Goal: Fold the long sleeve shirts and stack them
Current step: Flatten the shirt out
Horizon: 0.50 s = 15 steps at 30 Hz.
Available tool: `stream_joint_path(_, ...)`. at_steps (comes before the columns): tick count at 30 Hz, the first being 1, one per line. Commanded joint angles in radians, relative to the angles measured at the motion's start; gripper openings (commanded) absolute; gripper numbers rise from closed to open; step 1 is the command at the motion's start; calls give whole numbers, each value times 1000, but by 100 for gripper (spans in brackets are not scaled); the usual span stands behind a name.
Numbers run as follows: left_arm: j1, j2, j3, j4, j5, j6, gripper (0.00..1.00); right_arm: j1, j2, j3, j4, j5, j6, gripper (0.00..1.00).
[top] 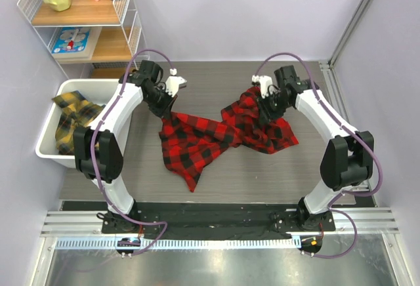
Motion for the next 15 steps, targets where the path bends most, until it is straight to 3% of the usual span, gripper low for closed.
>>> stream_joint_path(1, 6, 1, 29, 0, 1, 12, 0, 2, -94, -64, -62, -49, -39, 46)
stream_joint_path(2, 6, 2, 29, 1, 1, 14, 0, 3, -99, -73, -71, -52, -45, 55)
stream_joint_path(3, 6, 4, 29, 0, 0, 15, 0, 2, -116, -84, -81, -54, -66, 69)
stream_joint_path(6, 6, 10, 29, -3, 3, 14, 0, 2, -168, -165, -85, -49, -120, 84)
stream_joint_path(10, 6, 15, 36, -15, 7, 15, 0, 3, -301, -312, -10, -52, -146, 99)
stream_joint_path(15, 7, 15, 33, -25, 3, 21, 0, 3, -408, -493, 219, 26, -146, 100)
